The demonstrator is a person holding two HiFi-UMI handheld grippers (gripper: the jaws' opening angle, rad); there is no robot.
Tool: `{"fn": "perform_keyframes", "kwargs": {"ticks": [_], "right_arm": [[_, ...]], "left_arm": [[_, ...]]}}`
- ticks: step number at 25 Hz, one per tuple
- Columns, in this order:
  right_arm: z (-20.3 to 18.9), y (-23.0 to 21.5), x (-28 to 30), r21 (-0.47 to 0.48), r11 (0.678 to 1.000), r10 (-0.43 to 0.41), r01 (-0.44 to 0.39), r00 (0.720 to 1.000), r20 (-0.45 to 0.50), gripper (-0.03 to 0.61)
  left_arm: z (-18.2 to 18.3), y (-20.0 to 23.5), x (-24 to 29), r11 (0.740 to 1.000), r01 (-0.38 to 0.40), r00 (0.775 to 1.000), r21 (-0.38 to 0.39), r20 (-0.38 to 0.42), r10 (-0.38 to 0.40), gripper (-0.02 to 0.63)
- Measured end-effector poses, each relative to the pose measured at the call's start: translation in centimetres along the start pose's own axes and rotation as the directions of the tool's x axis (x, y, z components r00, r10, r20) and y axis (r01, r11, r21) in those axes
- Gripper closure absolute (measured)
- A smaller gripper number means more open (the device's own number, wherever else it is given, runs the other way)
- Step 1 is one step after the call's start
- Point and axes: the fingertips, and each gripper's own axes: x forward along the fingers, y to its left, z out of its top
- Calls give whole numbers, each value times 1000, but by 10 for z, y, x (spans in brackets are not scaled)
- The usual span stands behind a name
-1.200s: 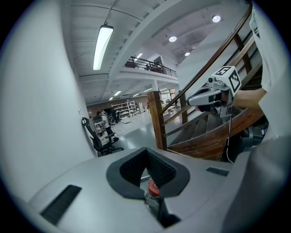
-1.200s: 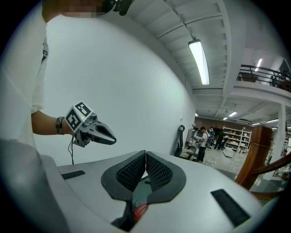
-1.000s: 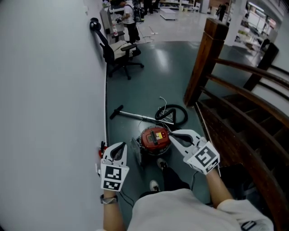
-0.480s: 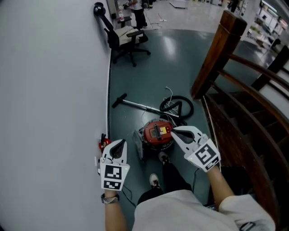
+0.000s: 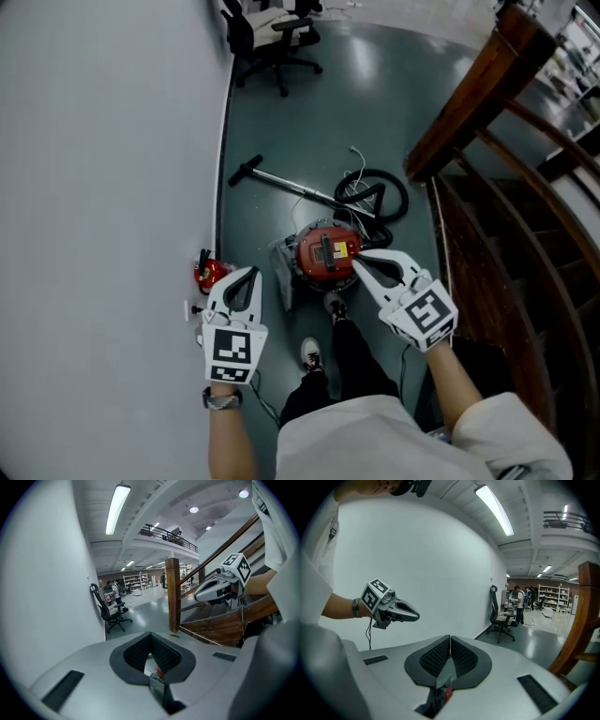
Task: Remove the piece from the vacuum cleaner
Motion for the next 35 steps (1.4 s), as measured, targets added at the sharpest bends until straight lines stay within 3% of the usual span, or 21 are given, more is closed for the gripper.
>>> {"fn": "perform_keyframes", "kwargs": {"ticks": [12,21,35], "right_arm": [[-58,-34,45,28,1000,13,-10,995,-96,549],[-113,-54,75,147,989,23,-5,993,-119,548],[-215,-55,116,225,974,88,-35,970,-227,548]], "left_arm": [[-48,5,60,996,5,998,-88,-69,-11,612],[-98,-4,93,987,15,994,-157,-107,-33,612],[-174,-20,140,970,13,981,-241,-185,-59,612]]}}
